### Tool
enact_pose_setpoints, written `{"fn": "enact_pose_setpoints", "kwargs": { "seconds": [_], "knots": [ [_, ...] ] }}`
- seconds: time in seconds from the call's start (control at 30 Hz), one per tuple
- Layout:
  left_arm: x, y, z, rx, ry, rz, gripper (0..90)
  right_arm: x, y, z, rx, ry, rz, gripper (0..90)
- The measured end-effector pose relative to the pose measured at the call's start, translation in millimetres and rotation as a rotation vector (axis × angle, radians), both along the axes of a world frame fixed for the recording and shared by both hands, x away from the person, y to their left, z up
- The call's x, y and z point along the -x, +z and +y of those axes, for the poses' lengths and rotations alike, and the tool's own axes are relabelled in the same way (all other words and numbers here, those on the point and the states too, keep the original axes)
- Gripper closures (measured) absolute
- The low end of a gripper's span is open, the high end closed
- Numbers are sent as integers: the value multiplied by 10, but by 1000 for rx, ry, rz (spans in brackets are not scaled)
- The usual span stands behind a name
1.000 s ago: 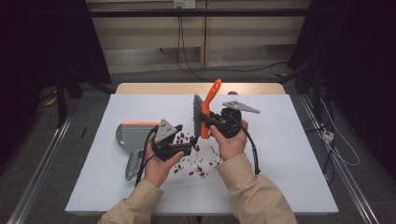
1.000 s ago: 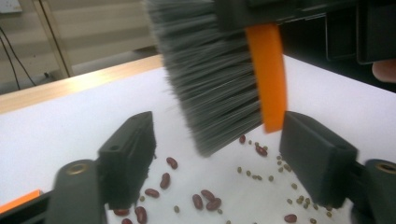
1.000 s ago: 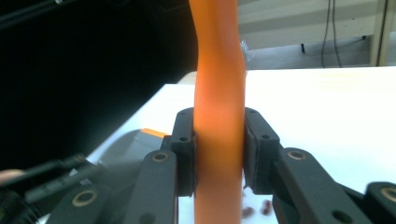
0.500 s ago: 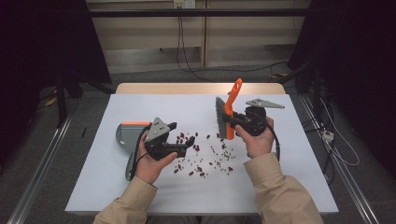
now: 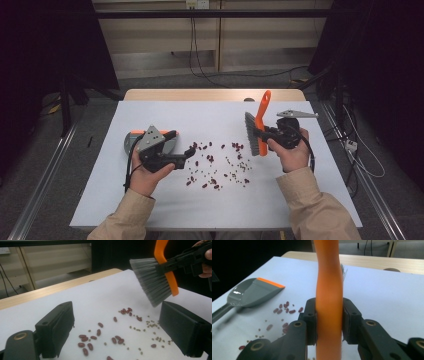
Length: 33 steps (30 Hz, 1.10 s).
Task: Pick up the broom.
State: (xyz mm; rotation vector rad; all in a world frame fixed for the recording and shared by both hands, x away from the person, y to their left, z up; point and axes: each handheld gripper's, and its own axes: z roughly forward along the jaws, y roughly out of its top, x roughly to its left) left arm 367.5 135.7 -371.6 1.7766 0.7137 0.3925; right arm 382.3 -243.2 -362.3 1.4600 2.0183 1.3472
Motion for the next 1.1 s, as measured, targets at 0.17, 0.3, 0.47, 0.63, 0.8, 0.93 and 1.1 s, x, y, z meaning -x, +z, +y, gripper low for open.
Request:
{"fn": "enact_pose_setpoints", "kwargs": {
  "seconds": [0.17, 0.3, 0.47, 0.63, 0.8, 0.93, 1.1],
  "knots": [
    [6, -26, 158, -2, 19, -8, 124, 12, -29, -117, 40, -4, 53, 696],
    [8, -41, 258, -4, 28, -7, 124, 16, -35, -175, 81, 5, 91, 696],
    [9, -69, 345, -2, 38, -6, 124, -27, -63, -224, 124, 20, 153, 696],
    [-4, -104, 371, -2, 45, 3, 123, -124, -220, -239, 129, -2, 187, 694],
    [-9, -122, 356, -9, 44, 4, 123, -280, -344, -228, 127, -41, 159, 701],
    [-14, -144, 363, -21, 45, 3, 123, -389, -442, -206, 144, -70, 163, 701],
    [-18, -165, 369, -23, 49, 12, 123, -430, -486, -134, 188, -68, 151, 700]
  ]
}}
